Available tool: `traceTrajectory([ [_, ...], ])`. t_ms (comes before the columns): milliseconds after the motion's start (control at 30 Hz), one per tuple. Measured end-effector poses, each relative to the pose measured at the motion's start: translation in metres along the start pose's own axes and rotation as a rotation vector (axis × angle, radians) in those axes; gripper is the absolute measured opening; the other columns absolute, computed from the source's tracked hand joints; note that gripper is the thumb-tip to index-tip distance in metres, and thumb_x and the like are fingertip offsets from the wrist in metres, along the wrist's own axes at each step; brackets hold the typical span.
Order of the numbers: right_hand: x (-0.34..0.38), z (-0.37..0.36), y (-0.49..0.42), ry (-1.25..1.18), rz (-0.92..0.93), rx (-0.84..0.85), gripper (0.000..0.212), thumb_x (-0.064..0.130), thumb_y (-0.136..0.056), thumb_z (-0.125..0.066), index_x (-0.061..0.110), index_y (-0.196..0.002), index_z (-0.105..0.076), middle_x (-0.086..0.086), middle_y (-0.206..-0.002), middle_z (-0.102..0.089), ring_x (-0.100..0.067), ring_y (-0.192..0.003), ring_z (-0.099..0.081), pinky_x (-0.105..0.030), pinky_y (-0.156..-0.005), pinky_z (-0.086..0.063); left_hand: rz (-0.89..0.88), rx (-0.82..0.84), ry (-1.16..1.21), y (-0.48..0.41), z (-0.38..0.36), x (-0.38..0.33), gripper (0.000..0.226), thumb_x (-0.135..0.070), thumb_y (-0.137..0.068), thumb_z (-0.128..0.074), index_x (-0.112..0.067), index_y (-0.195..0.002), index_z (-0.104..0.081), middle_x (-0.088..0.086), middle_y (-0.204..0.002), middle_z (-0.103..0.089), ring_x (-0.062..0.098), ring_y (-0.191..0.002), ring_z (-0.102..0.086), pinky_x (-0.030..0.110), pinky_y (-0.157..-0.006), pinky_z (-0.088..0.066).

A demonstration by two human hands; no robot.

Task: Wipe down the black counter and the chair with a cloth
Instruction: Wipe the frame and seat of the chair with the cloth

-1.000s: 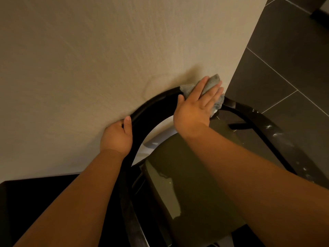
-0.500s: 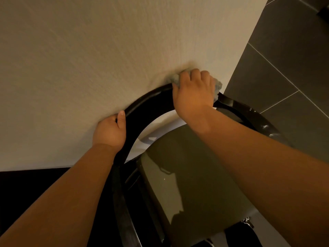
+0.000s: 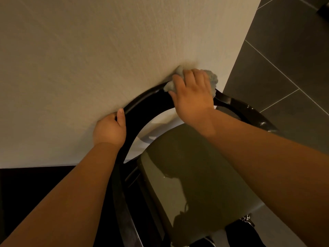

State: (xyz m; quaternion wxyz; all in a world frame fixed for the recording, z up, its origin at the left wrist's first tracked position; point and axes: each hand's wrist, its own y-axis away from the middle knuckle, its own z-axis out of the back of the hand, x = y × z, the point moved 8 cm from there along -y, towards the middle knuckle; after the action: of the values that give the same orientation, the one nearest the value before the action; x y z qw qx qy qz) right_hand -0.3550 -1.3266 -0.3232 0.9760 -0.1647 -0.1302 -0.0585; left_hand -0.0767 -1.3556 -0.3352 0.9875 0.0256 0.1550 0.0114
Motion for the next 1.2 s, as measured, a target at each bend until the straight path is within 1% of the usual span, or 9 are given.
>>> traceTrajectory([
  [167,-0.009,0.002,0.004,0.015,0.124,0.089,0.054,0.043,-0.105,-0.045,0.014,-0.150,-0.047,-0.018,-0.145,-0.052,-0.042,-0.133,-0.046,-0.053,-0.118,-0.031,0.039,-0.096,-0.003,0.005,0.004,0.001,0.053,-0.045,-0.114,-0.033,-0.021,-0.069,-0.049,-0.004,-0.060,-0.045,0.015,-0.053,-0.041,0.032,-0.050,-0.020],
  [233,-0.036,0.006,0.007,-0.084,-0.002,0.127,0.049,0.042,-0.105,-0.044,0.017,-0.148,-0.043,-0.015,-0.139,-0.052,-0.036,-0.123,-0.050,-0.048,-0.108,-0.040,0.018,-0.178,0.075,0.011,0.010,-0.002,0.049,-0.040,-0.113,-0.040,-0.019,-0.072,-0.053,-0.003,-0.062,-0.049,0.020,-0.054,-0.046,0.032,-0.052,-0.024],
  [367,-0.069,-0.001,0.025,-0.282,-0.316,0.165,0.054,0.042,-0.107,-0.045,0.012,-0.150,-0.034,-0.014,-0.134,-0.051,-0.030,-0.119,-0.051,-0.044,-0.105,-0.043,-0.109,-0.329,0.309,0.024,0.016,-0.038,0.026,-0.026,-0.108,-0.052,-0.012,-0.111,-0.074,0.003,-0.096,-0.070,0.018,-0.088,-0.063,0.028,-0.076,-0.046],
  [633,-0.061,-0.005,0.013,-0.254,-0.117,0.167,0.065,0.042,-0.104,-0.054,0.009,-0.156,-0.033,-0.020,-0.141,-0.050,-0.034,-0.122,-0.053,-0.048,-0.107,-0.045,-0.158,-0.447,0.136,0.040,-0.014,-0.067,0.039,-0.024,-0.100,-0.060,-0.007,-0.135,-0.064,0.020,-0.127,-0.057,0.038,-0.120,-0.051,0.052,-0.101,-0.046],
  [800,-0.110,-0.021,0.044,-0.181,-0.263,0.322,0.058,0.049,-0.106,-0.044,0.013,-0.150,-0.036,-0.013,-0.134,-0.055,-0.031,-0.121,-0.055,-0.043,-0.103,-0.045,-0.346,-0.344,0.152,0.050,-0.027,-0.133,0.045,-0.020,-0.096,-0.062,-0.003,-0.138,-0.059,0.020,-0.136,-0.054,0.038,-0.129,-0.048,0.052,-0.112,-0.040],
  [933,-0.122,-0.025,0.056,-0.023,-0.319,0.415,0.057,0.052,-0.108,-0.037,0.012,-0.149,-0.035,-0.015,-0.138,-0.053,-0.034,-0.128,-0.051,-0.044,-0.111,-0.038,-0.563,-0.166,0.086,0.014,-0.042,-0.209,0.039,-0.030,-0.101,-0.052,-0.007,-0.131,-0.064,0.015,-0.128,-0.064,0.033,-0.120,-0.057,0.049,-0.104,-0.045],
  [1033,-0.114,-0.027,0.047,-0.093,-0.332,0.406,0.058,0.052,-0.107,-0.038,0.012,-0.149,-0.035,-0.016,-0.139,-0.052,-0.034,-0.128,-0.049,-0.044,-0.113,-0.037,-0.711,-0.058,-0.007,-0.007,-0.056,-0.249,0.039,-0.040,-0.104,-0.042,-0.012,-0.101,-0.069,0.007,-0.096,-0.069,0.030,-0.087,-0.064,0.041,-0.076,-0.048],
  [1100,-0.108,-0.028,0.040,-0.176,-0.305,0.394,0.059,0.051,-0.107,-0.043,0.012,-0.150,-0.034,-0.015,-0.140,-0.051,-0.033,-0.129,-0.049,-0.044,-0.111,-0.039,-0.760,-0.020,-0.125,-0.015,-0.063,-0.266,0.043,-0.046,-0.105,-0.039,-0.018,-0.078,-0.057,0.000,-0.075,-0.056,0.025,-0.069,-0.054,0.034,-0.059,-0.033],
  [1200,-0.111,-0.028,0.037,-0.193,-0.242,0.420,0.060,0.050,-0.106,-0.046,0.011,-0.150,-0.035,-0.015,-0.135,-0.054,-0.032,-0.123,-0.053,-0.044,-0.105,-0.044,-0.720,-0.015,-0.282,-0.024,-0.073,-0.272,0.045,-0.048,-0.105,-0.042,-0.024,-0.068,-0.048,-0.007,-0.065,-0.041,0.019,-0.060,-0.043,0.031,-0.051,-0.015],
])
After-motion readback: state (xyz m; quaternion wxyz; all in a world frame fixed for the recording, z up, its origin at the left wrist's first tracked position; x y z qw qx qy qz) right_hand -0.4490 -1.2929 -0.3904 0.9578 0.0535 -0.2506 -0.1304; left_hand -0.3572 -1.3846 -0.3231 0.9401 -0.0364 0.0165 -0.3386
